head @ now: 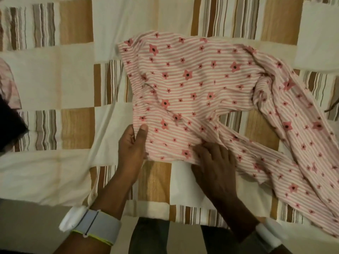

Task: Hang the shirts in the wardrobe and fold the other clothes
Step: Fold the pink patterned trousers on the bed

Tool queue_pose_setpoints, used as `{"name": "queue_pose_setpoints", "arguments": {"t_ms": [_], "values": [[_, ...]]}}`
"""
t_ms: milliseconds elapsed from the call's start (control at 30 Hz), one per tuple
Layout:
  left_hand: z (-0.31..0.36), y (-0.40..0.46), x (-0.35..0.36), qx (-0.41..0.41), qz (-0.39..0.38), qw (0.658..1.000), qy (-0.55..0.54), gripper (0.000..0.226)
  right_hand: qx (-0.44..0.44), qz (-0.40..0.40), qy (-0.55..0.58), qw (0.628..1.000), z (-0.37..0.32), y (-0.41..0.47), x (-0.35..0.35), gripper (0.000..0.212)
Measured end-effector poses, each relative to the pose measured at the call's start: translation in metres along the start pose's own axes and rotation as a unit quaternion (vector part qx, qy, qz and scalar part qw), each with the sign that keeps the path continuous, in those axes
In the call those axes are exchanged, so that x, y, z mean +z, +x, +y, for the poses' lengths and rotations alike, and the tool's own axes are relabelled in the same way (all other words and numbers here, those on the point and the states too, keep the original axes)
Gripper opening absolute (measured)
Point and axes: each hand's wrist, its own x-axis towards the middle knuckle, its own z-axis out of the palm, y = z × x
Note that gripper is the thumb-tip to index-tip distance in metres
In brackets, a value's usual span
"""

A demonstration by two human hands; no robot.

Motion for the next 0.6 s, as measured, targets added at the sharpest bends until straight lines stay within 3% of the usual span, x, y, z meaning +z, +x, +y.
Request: {"name": "queue_pose_setpoints", "arguments": {"t_ms": [100, 233, 333, 433, 500, 600], "values": [[0.015, 0.0, -0.02, 0.099, 0.042, 0.987, 0.119, 0.014, -0.027, -0.022, 0.116, 0.993, -0.006, 0.014, -0.026, 0.033], [0.029, 0.005, -0.067, 0.088, 0.027, 0.972, 0.217, 0.01, -0.07, -0.144, 0.244, 0.956, -0.028, 0.012, -0.057, 0.043], [0.017, 0.001, -0.093, 0.072, 0.027, 0.956, 0.283, 0.023, -0.116, -0.193, 0.227, 0.948, -0.048, -0.002, -0.046, 0.05], [-0.004, -0.002, -0.108, 0.03, -0.002, 0.924, 0.382, 0.021, -0.104, -0.233, 0.196, 0.947, -0.053, -0.017, -0.015, 0.058], [-0.011, -0.005, -0.111, 0.026, -0.007, 0.893, 0.449, 0.024, -0.114, -0.225, 0.168, 0.953, -0.051, -0.028, 0.005, 0.052], [-0.011, -0.01, -0.104, 0.079, 0.057, 0.875, 0.474, 0.035, -0.101, -0.195, 0.164, 0.962, -0.051, -0.034, 0.016, 0.033]]}}
